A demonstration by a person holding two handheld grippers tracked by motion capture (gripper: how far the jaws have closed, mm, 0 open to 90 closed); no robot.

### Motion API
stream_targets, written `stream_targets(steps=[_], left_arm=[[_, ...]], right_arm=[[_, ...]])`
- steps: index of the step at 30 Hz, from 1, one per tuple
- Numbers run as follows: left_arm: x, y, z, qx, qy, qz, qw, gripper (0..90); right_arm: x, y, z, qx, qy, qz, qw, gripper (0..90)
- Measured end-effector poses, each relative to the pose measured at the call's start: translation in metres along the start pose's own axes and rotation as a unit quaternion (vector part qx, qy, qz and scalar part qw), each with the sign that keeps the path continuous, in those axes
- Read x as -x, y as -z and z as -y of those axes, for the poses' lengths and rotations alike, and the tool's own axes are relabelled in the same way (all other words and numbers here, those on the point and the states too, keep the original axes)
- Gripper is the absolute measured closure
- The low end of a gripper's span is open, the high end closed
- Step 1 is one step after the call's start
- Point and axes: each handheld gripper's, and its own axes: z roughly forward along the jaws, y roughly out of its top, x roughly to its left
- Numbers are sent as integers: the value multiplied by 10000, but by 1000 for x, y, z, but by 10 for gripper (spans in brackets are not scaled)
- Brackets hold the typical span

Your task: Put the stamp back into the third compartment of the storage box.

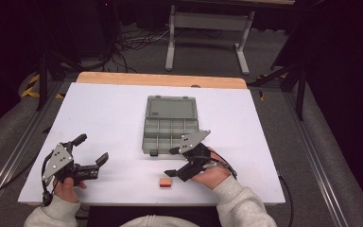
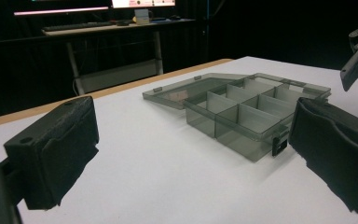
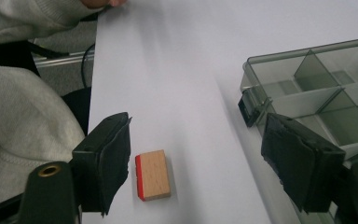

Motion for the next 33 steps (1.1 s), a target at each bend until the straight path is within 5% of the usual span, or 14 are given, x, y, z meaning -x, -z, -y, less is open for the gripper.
stream_targets(steps=[10, 33], left_arm=[[0, 0, 0, -6, -7, 11, 10000, 26], [0, 0, 0, -13, -3, 7, 10000, 26]], right_arm=[[-3, -8, -5, -557, 118, -180, 9982, 245], [-12, -32, -10, -1535, 348, -499, 9863, 238]])
